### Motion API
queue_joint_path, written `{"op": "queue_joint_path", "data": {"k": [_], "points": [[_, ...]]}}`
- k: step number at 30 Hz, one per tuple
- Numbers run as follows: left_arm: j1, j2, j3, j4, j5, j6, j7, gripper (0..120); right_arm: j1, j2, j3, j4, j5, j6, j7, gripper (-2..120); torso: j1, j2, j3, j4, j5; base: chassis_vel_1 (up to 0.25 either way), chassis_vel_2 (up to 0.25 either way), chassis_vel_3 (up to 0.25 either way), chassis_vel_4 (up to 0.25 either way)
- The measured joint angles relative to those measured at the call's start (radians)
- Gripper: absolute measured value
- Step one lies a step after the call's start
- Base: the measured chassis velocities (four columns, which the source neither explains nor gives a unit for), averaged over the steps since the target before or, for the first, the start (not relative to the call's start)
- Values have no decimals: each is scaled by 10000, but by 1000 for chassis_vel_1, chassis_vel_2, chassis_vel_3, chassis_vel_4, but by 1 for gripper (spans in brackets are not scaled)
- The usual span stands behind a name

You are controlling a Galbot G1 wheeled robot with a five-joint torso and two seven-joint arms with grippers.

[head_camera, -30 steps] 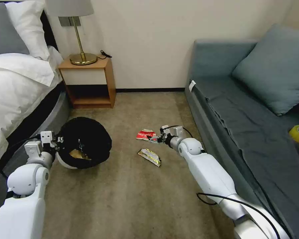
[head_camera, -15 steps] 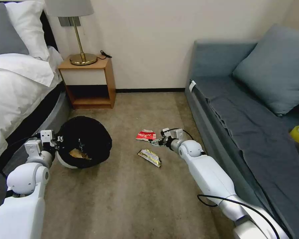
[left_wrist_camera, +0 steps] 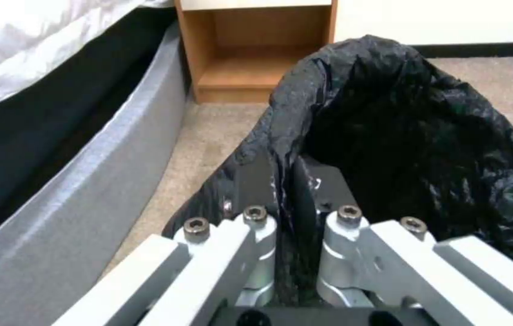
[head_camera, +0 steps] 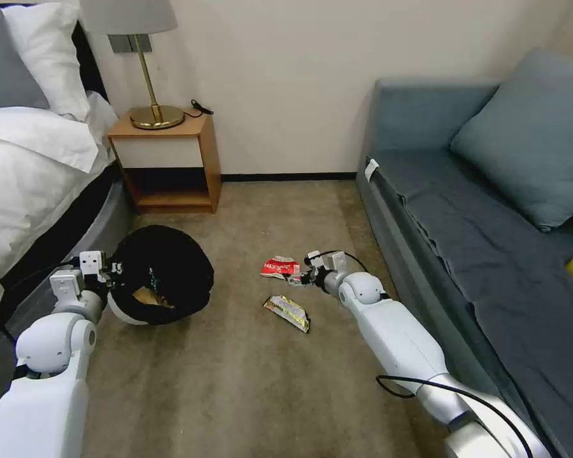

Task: Pick up the trash bin, then pick up the garbage on the floor and place it into the trash bin.

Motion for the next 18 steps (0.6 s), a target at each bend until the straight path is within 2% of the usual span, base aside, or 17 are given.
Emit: {"op": "queue_joint_path", "data": {"k": [18], "points": [[13,-37,-17,104,6,-64,37,4,-31,34,-110,-92,-336,9,-131,100,0,0,0,0,1,-62,72,74,-73]]}}
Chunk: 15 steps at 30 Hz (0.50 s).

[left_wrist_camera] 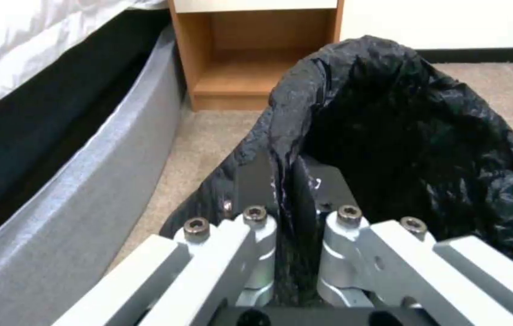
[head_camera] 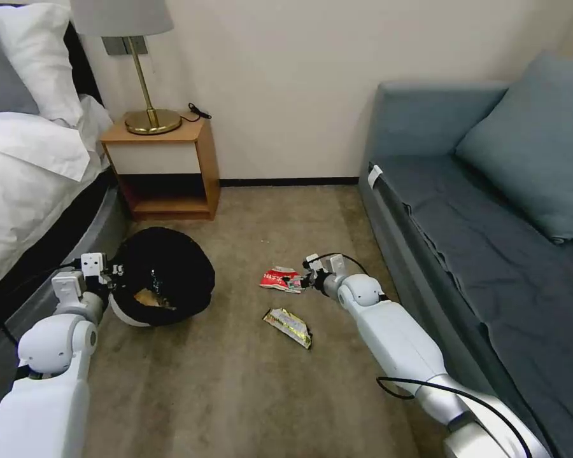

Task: Pick up the trash bin, then pick up the garbage on the floor and place it into the trash bin.

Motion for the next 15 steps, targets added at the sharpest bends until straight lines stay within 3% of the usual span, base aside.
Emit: {"op": "queue_joint_path", "data": {"k": [15], "points": [[-24,-22,-5,83,12,-25,17,4,38,46,-85,-142,-249,37,-161,100,0,0,0,0,0,-71,67,72,-70]]}}
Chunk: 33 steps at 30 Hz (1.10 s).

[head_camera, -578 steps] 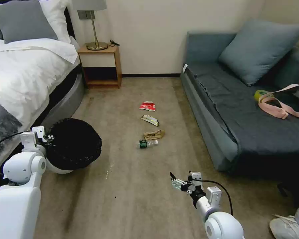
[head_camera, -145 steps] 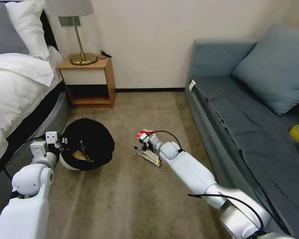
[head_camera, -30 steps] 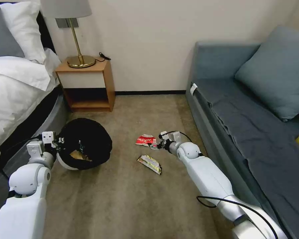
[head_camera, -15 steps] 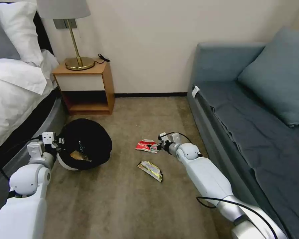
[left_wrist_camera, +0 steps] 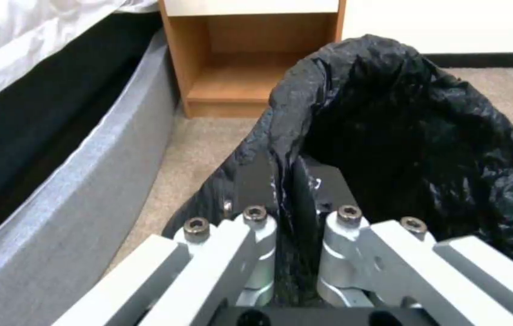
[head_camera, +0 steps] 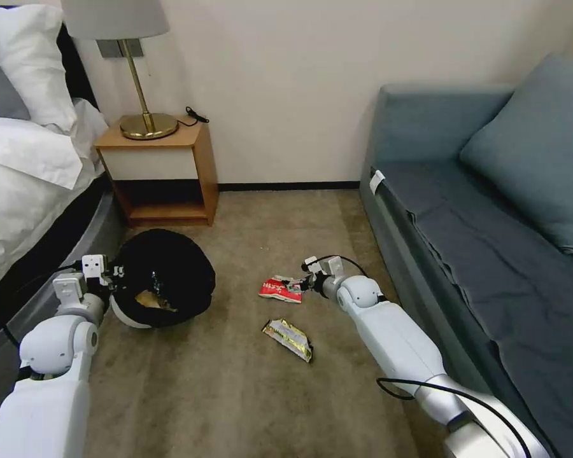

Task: Pick up the trash bin, then pick up the garbage on the floor and place it into the trash bin.

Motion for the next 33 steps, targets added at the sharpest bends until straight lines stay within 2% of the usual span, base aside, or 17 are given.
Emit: {"op": "queue_joint_path", "data": {"k": [24,33], "points": [[-8,-62,12,72,91,-62,55,4,-32,-36,-213,-63,-409,96,-286,100,1,0,0,0,1,-71,71,70,-68],[-47,75,69,109,103,-91,59,4,-30,-132,-395,-119,-488,143,-388,100,0,0,0,0,0,-68,80,72,-71]]}}
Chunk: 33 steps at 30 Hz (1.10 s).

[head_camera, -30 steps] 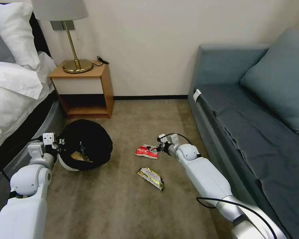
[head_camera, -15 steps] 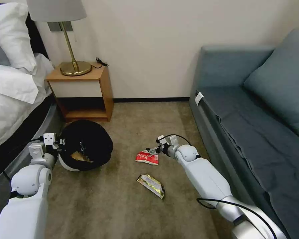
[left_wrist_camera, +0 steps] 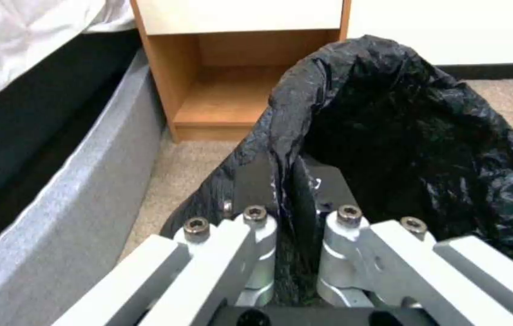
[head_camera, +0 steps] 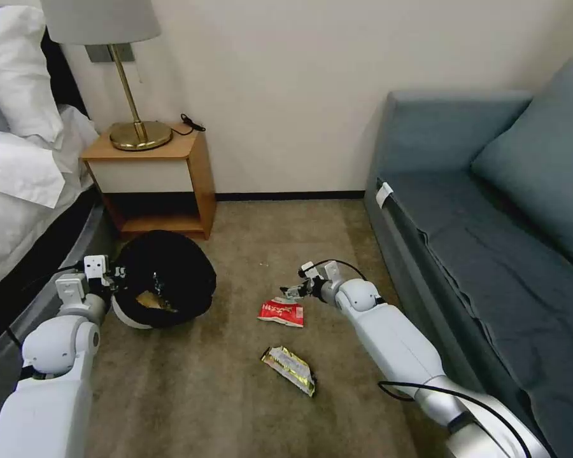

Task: Pick up the trash bin, then pick up the garbage on the floor and place it into the trash bin.

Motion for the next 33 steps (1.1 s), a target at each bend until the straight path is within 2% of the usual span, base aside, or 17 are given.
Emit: {"op": "queue_joint_path", "data": {"k": [11,15,20,23,28,31,33], "points": [[-12,121,-26,-11,-40,0,27,4,72,-734,-1713,644,77,-316,-630,100,0,0,0,0,0,-29,28,29,-28],[79,149,-101,-32,-92,-42,46,4,-18,-1398,-2736,1663,733,-619,-604,100,0,-1,0,1,1,0,0,0,0],[207,108,-161,-29,-93,-151,77,4,-257,-2120,-3387,2916,1325,-1169,-532,100,0,0,0,0,1,0,0,0,0],[249,60,-171,-29,-91,-172,94,4,-385,-2302,-3516,3250,1394,-1251,-507,100,0,0,0,-1,0,0,0,0,0],[269,6,-182,-35,-89,-199,99,4,-620,-2429,-3613,3397,1426,-1283,-455,100,0,0,0,0,0,0,0,0,0],[266,-33,-178,-36,-85,-203,100,4,-762,-2285,-3564,3225,1318,-1270,-462,100,0,0,-1,-2,-1,0,0,0,0],[251,-103,-133,-24,-45,-215,100,4,-912,-1912,-3453,2676,905,-1126,-483,100,0,0,0,0,3,0,0,0,0]]}}
